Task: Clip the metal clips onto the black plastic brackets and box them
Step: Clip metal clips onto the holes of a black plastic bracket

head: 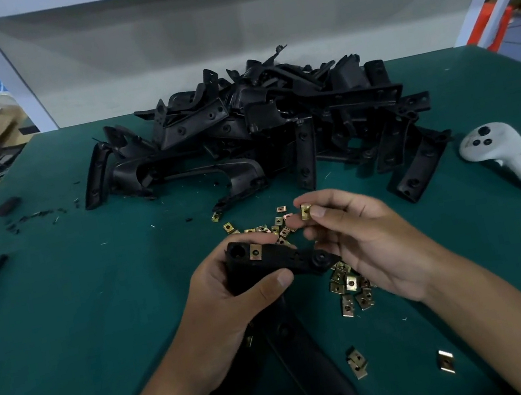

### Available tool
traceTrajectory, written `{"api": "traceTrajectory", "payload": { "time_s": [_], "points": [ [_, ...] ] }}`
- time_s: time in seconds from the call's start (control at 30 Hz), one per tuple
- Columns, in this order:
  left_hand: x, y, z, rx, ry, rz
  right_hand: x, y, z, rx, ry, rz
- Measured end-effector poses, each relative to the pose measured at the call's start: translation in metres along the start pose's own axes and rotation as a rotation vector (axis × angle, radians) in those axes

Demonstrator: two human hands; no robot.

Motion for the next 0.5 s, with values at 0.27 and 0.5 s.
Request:
{"api": "traceTrajectory", "payload": {
  "time_s": [0.27, 0.5],
  "points": [
    [-0.0001, 0.0003, -0.0011, -0.014, 0.013, 0.018, -0.0055, -0.0031, 0.0032, 0.001, 0.042, 0.032],
    [-0.0029, -0.0002, -0.0047, -0.050, 0.060, 0.038, -0.0094, -0.0064, 0.0026, -0.010, -0.089, 0.051]
  ]
}}
Point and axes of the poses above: each hand's wrist, its own y-axis towards the middle knuckle, its own x-axis out of the back of the hand, z = x × y, the point moved 9 cm from there along y, towards the middle knuckle, and after that the axes turned 5 degrees about y, right-handed, at the moved point
